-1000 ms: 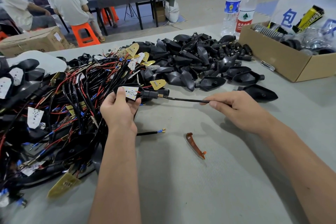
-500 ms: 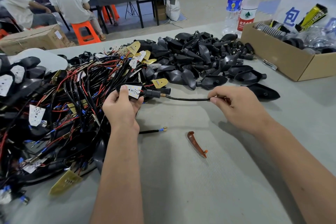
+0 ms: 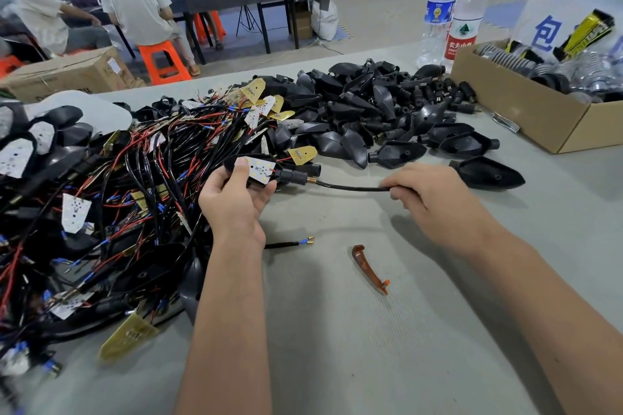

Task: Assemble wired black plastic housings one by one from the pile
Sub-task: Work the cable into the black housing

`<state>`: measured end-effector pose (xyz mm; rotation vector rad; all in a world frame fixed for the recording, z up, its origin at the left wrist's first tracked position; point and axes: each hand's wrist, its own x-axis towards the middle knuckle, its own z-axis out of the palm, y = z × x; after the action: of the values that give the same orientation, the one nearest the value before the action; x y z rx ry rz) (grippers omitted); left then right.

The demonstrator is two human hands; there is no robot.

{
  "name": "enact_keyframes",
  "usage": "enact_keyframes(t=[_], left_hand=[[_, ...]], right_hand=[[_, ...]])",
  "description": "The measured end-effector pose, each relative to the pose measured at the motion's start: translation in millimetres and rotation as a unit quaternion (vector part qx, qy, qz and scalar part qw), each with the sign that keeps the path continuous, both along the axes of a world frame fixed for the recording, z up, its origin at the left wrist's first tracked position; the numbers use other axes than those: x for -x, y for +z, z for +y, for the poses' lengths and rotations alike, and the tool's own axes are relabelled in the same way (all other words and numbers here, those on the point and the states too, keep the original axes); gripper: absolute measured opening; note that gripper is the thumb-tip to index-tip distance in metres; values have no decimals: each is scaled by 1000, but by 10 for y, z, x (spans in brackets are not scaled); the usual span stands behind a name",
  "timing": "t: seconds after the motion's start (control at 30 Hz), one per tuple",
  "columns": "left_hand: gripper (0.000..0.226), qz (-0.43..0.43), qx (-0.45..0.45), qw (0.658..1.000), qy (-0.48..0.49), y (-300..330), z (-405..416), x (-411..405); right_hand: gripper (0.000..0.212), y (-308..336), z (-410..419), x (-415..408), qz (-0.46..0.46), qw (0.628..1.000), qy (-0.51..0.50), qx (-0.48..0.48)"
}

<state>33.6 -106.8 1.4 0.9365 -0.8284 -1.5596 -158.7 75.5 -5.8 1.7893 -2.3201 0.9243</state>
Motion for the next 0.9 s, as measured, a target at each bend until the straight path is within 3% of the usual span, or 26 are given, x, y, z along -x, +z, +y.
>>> enact_keyframes(t=[0.2,0.5,0.67,0.9], left_hand=[[18,14,-18,1000,-3,38,1,-10],[18,18,-19,1000,-15,40,11,-23],[15,18,-22,1000,-3,41,4,-17],[22,8,-19,1000,6,33,7,-2]], right_hand=[[20,-28,-5,2,-10,999,23,39],[18,-40,-5,-38,-104,993,5,59],[4,-59,-21,-41,-20,1000,-18,-5],[13,-103,-70,-46,20,1000,-3,1]])
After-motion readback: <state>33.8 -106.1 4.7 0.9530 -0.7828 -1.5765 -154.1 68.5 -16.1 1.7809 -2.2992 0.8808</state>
